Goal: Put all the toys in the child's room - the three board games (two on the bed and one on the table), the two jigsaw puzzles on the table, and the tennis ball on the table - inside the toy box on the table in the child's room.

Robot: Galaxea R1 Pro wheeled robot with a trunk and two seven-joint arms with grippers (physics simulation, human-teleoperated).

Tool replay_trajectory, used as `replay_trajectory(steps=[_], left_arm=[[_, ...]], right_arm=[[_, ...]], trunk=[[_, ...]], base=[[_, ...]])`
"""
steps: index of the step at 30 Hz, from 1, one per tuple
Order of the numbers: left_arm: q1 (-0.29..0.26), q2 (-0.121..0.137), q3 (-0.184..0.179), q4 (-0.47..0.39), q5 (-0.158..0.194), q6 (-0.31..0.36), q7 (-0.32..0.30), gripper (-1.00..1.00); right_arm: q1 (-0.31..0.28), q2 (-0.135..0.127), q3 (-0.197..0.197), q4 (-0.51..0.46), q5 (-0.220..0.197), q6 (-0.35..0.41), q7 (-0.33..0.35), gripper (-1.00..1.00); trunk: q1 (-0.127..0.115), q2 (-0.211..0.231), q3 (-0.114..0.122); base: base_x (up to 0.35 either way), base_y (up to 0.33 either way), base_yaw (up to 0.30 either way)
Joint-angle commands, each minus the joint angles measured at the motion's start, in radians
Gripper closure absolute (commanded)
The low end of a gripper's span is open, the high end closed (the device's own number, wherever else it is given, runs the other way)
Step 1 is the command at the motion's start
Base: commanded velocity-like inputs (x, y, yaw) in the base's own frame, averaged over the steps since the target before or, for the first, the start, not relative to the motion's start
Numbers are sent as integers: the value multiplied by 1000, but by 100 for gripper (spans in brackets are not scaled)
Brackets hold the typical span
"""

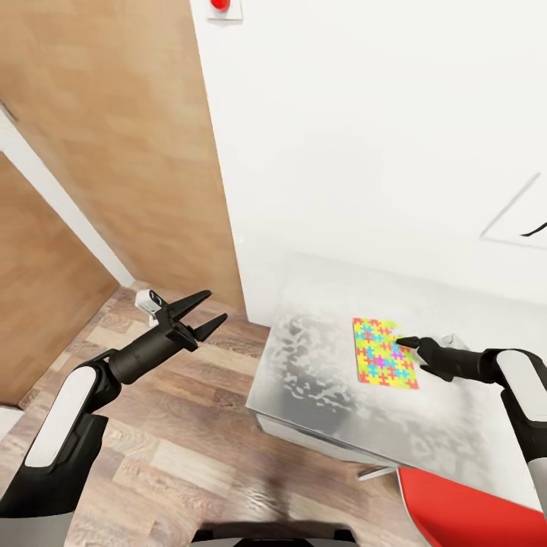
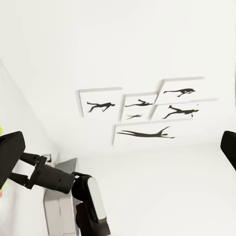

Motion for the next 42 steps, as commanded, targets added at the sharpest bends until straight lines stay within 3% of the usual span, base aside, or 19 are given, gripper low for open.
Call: replay_trajectory(steps=[1, 23, 42], left_arm=[[-1, 0, -1, 1, -5, 1, -7, -100], [-1, 0, -2, 1, -5, 1, -7, -100], [-1, 0, -3, 1, -5, 1, -7, -100]], right_arm=[[1, 0, 0, -1, -23, 2, -10, -100], [1, 0, -2, 0, -24, 2, -10, -100], [1, -5, -11, -5, -26, 2, -9, -100]], trunk=[[4, -1, -2], [4, -1, -2], [4, -1, -2]], base=[[-1, 0, 244], [0, 0, 265], [0, 0, 45]])
